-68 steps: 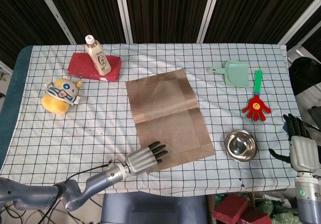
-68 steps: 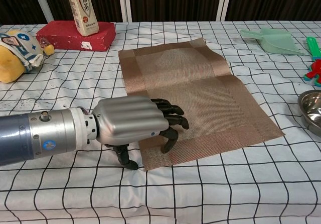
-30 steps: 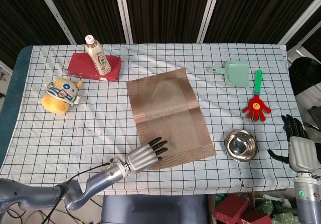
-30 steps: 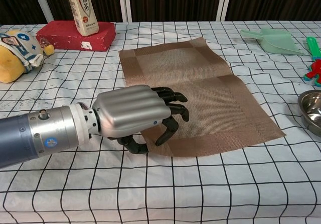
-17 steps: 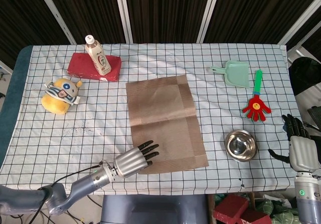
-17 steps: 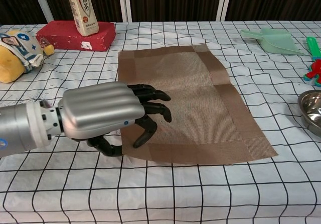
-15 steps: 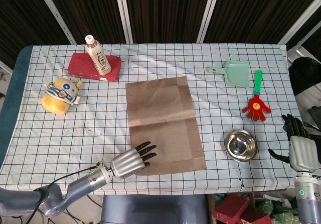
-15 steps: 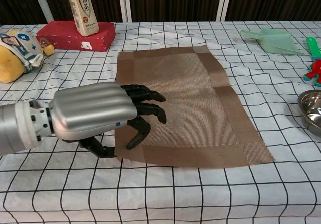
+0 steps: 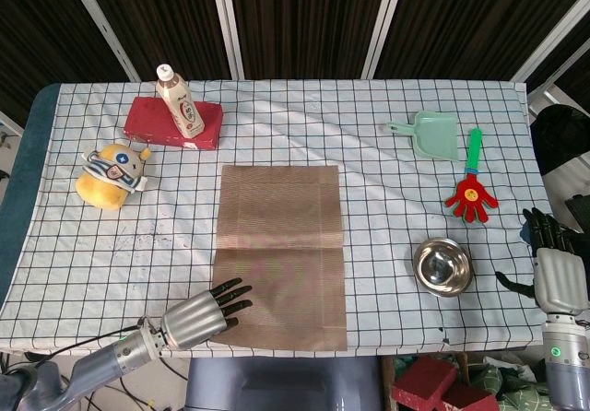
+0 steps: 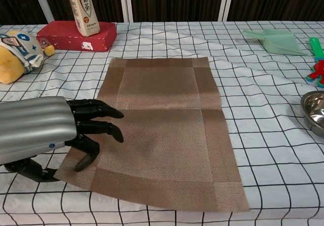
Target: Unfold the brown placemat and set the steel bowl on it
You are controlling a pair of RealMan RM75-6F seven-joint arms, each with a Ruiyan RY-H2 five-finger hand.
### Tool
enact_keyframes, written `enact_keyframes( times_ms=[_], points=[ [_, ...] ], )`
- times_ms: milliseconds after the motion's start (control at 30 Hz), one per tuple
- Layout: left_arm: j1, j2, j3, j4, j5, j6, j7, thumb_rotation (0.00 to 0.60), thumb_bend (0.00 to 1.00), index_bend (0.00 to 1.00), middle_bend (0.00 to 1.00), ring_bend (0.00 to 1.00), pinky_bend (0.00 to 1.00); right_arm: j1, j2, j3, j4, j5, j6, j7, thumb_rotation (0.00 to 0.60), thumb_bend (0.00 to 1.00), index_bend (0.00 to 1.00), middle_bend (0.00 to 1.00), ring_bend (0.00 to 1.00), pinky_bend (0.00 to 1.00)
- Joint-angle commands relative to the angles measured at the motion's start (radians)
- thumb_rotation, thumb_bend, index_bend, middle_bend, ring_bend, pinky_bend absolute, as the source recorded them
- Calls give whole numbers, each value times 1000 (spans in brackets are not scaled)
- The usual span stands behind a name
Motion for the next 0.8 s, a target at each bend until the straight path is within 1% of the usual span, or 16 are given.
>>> enact_keyframes(
  times_ms=[33, 167, 233, 333, 400, 500, 667, 800],
  points=[
    [13, 29, 5, 2, 0, 12, -3, 600, 383, 661, 207, 44, 102, 0, 0, 0, -1, 0, -1, 0, 600, 68, 60, 19, 14, 182],
    [23, 71, -11, 24, -26, 23, 2, 600, 383, 662, 207, 44, 102, 1, -1, -3, -3, -3, -4, -3, 600, 68, 60, 19, 14, 182],
    [32, 94, -33, 45, -61, 29, -7, 600, 383, 662, 207, 45, 102, 1, -2, -3, -3, -3, -6, -5, 600, 67, 61, 19, 15, 182],
    [42, 105, -74, 86, -121, 28, -23, 600, 383, 662, 207, 45, 102, 2, -2, -3, -4, -2, -9, -7, 600, 67, 62, 19, 14, 182],
    [45, 95, -112, 126, -171, 18, -24, 600, 383, 662, 207, 45, 102, 3, -3, -4, -4, -2, -11, -8, 600, 68, 63, 19, 14, 182],
    [43, 74, -144, 161, -204, 2, -18, 600, 383, 662, 206, 45, 102, 3, -3, -5, -5, -3, -11, -10, 600, 68, 65, 19, 14, 182],
    [29, 33, -193, 205, -241, -29, 11, 600, 383, 662, 206, 44, 102, 3, -3, -5, -7, -3, -13, -11, 600, 67, 66, 19, 15, 182],
    [18, 9, -216, 222, -257, -46, 33, 600, 383, 662, 206, 45, 102, 3, -3, -5, -7, -3, -14, -11, 600, 67, 67, 19, 14, 182]
  ],
)
